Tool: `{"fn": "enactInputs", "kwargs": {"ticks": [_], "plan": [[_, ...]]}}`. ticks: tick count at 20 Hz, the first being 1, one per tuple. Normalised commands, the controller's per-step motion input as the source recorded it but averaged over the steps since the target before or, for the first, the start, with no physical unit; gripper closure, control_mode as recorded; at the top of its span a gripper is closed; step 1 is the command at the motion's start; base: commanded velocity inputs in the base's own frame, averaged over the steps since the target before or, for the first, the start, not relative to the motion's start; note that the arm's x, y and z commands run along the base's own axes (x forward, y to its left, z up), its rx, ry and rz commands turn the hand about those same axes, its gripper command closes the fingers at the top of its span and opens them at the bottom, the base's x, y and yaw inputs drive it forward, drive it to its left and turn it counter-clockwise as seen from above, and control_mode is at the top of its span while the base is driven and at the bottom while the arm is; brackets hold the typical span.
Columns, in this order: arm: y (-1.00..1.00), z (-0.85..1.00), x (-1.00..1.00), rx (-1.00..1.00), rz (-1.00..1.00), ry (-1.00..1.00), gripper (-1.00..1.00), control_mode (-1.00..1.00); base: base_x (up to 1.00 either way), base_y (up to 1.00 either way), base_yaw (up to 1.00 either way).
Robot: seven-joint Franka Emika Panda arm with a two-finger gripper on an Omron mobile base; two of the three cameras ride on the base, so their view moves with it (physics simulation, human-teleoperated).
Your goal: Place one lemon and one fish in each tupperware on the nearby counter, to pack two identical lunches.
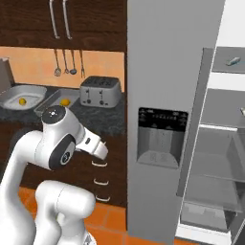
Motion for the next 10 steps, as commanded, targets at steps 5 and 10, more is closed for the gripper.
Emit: {"fn": "enactInputs", "kwargs": {"ticks": [5,10], "plan": [[0.0,0.0,0.0,0.0,0.0,0.0,-1.0,1.0,0.21,-1.0,-0.38],[0.0,0.0,0.0,0.0,0.0,0.0,-1.0,1.0,1.0,-0.91,-0.21]]}}
